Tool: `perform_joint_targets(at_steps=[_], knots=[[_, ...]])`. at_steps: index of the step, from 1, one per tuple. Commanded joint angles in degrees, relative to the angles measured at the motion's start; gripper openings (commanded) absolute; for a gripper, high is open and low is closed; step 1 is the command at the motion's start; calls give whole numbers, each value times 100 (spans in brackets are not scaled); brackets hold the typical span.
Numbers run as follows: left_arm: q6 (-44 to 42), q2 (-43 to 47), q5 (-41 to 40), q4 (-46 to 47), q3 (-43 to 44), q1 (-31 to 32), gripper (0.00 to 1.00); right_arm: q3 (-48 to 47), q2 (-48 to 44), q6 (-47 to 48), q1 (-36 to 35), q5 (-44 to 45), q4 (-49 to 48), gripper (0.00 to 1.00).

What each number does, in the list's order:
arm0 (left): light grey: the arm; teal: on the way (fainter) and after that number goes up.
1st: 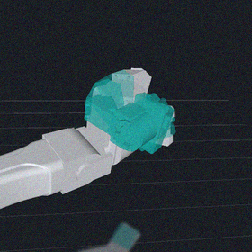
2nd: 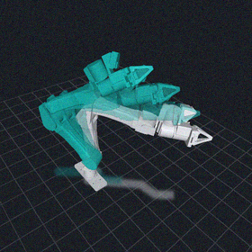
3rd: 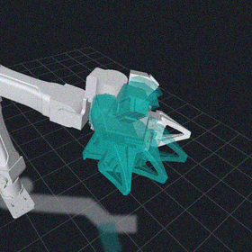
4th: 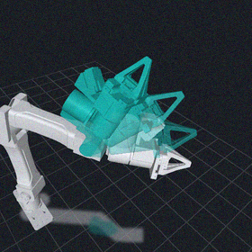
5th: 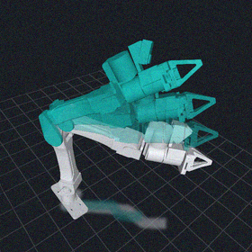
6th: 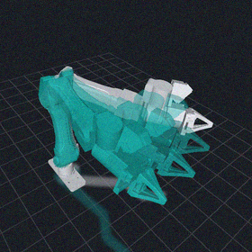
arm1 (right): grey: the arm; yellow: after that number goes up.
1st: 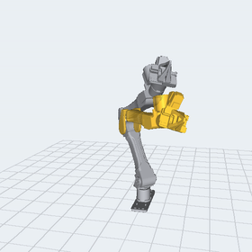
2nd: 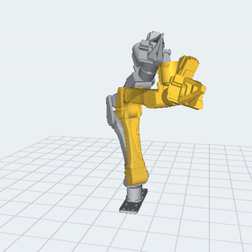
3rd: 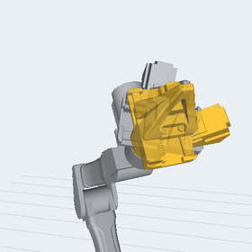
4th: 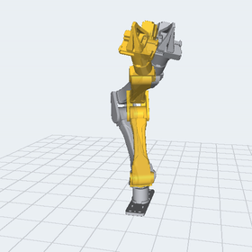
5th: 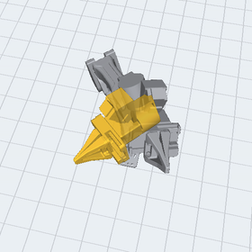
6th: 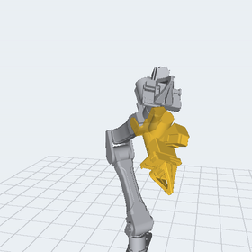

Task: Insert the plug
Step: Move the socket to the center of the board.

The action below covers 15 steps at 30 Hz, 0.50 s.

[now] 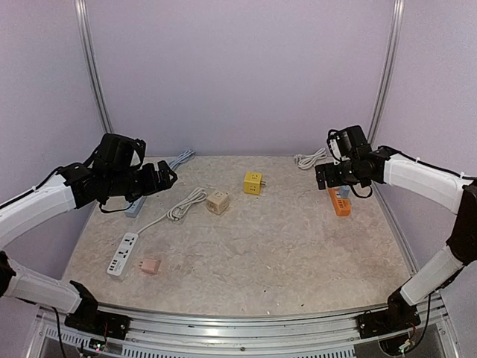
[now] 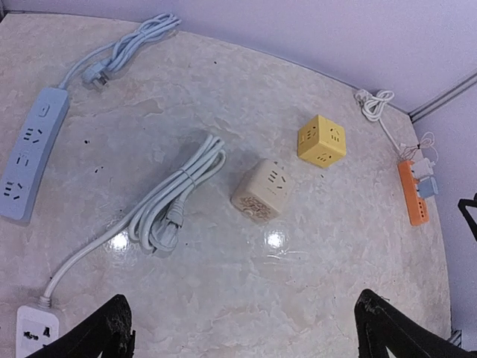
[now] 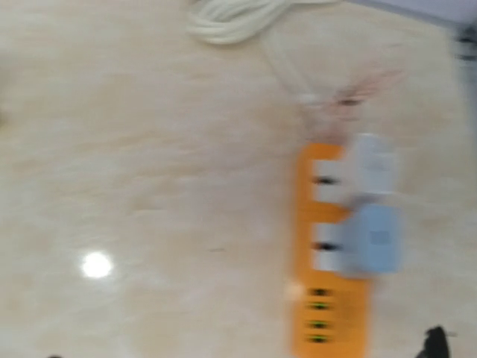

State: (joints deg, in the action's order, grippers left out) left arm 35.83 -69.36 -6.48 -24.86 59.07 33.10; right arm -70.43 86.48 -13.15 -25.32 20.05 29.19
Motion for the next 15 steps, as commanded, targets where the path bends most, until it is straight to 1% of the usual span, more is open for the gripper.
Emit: perform_joint_targets(at_steps=[1, 3, 8, 15], knots=[[420, 40, -259, -761, -71, -171, 99, 663, -5, -137, 5, -1853, -1116, 100], [595, -8, -325, -916, -144, -174, 99, 743, 76, -81, -153, -1968, -1293, 100], [1121, -216, -557, -1298, -423, -234, 99, 823, 141, 163, -548, -1792, -1377, 100], [1412, -580, -504, -1423, -647, -345, 99, 1012, 128, 240, -662, -1877, -1528, 100]])
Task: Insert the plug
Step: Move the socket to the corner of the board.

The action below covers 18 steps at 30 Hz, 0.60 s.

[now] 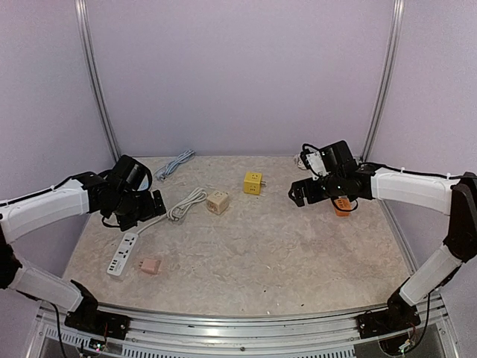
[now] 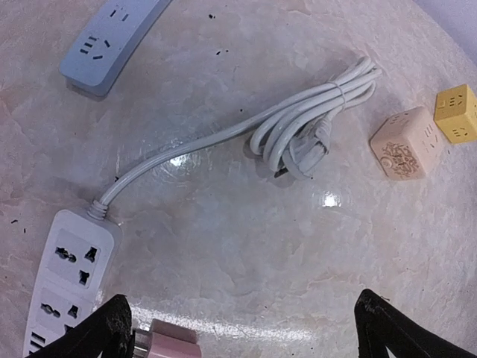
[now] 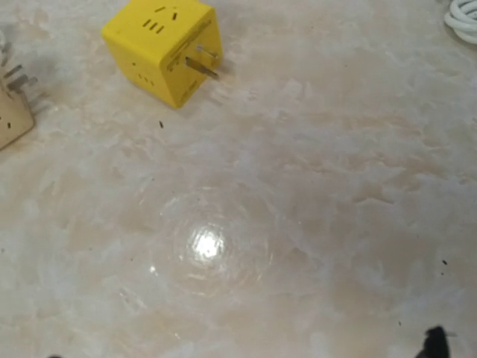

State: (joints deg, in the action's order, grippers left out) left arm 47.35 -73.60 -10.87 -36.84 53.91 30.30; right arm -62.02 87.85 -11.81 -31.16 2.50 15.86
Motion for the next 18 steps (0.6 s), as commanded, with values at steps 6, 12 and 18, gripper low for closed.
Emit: perform_joint_targets(at_steps=[6, 12, 18], knots=[[310, -412, 215, -133, -190, -51, 99, 171, 56, 178, -205, -177, -223, 100], [800, -405, -125, -576, -435, 45, 99, 174, 140, 234, -282, -241, -305, 100], [1101, -183, -664, -935, -626, 12, 99, 93, 336, 214, -317, -450, -347, 100]])
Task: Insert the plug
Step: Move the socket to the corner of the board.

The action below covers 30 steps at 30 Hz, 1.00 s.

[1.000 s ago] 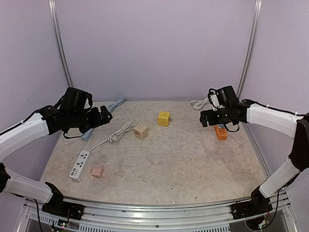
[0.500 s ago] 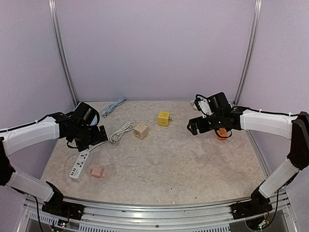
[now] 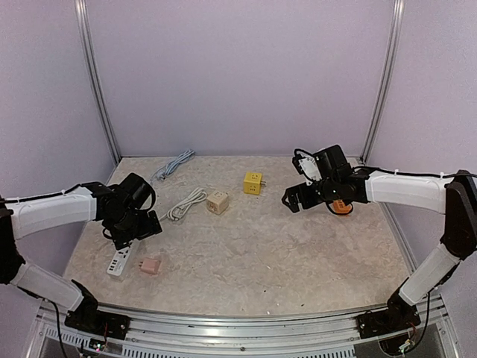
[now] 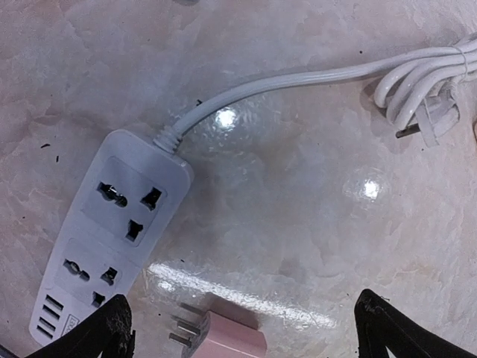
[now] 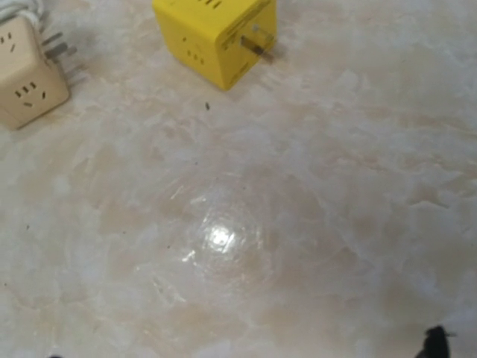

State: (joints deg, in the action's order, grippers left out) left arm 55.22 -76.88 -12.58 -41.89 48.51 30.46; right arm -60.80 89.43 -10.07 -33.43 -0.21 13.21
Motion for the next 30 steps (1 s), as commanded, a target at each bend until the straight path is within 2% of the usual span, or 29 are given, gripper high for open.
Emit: perform_joint_targets(at_steps=[1, 6, 11, 16, 21, 30], knots=[[403, 114, -623, -550, -75, -5, 99, -36, 197, 42, -94, -181, -74, 100], [764, -317, -1235, -978, -24, -82, 99, -66, 247, 53, -117, -199, -73, 100], [916, -819, -1342, -897, -23, -234, 99, -80, 311, 20, -150, -211, -18, 100], [681, -890, -1311, -619, -77, -307, 99, -69, 292, 13, -188, -137, 56, 100], [397, -924, -1086, -422, -202, -454, 99, -53, 234, -17, -198, -91, 67, 100], [53, -913, -223, 382, -566, -781, 98, -149, 293, -31, -218, -80, 100, 100]])
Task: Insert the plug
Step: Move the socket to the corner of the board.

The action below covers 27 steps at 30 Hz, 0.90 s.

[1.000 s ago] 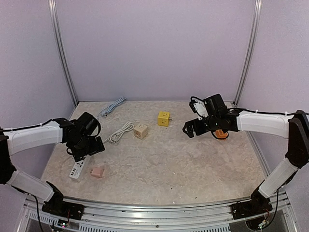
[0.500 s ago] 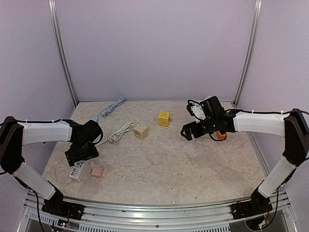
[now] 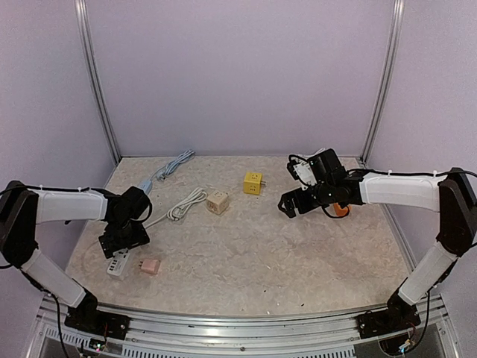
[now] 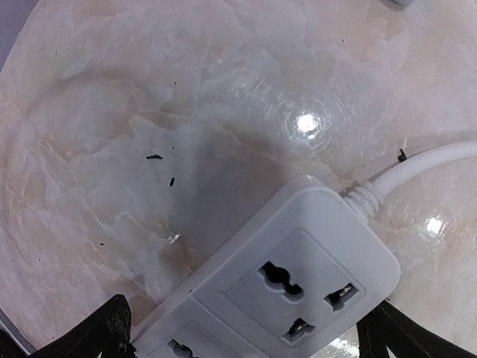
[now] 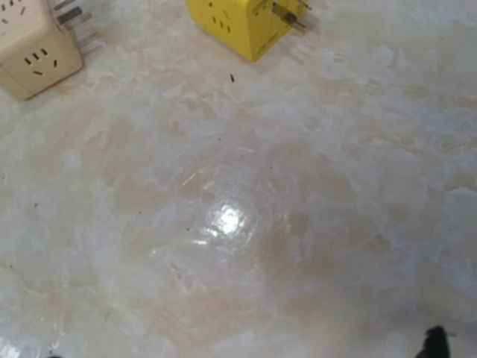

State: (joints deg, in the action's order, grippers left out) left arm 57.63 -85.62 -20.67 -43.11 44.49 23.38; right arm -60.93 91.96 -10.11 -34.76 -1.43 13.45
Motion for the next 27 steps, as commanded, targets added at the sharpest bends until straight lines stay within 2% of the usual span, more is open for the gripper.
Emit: perform_joint_targets(at_steps=[1, 6, 13, 27], knots=[[-228, -41, 685, 615, -175, -75, 96, -151, 47, -25, -91, 46, 90, 100], [-326, -122, 1069, 1042, -166, -54, 87, -222, 67, -11, -99, 96, 163, 100], [-432, -671, 1165, 1339, 202, 103, 72, -345, 86, 7, -110, 99, 277, 100], [-1112, -2513, 1401, 1705, 2046, 299, 56, -423, 125, -17, -139, 286, 386, 100]])
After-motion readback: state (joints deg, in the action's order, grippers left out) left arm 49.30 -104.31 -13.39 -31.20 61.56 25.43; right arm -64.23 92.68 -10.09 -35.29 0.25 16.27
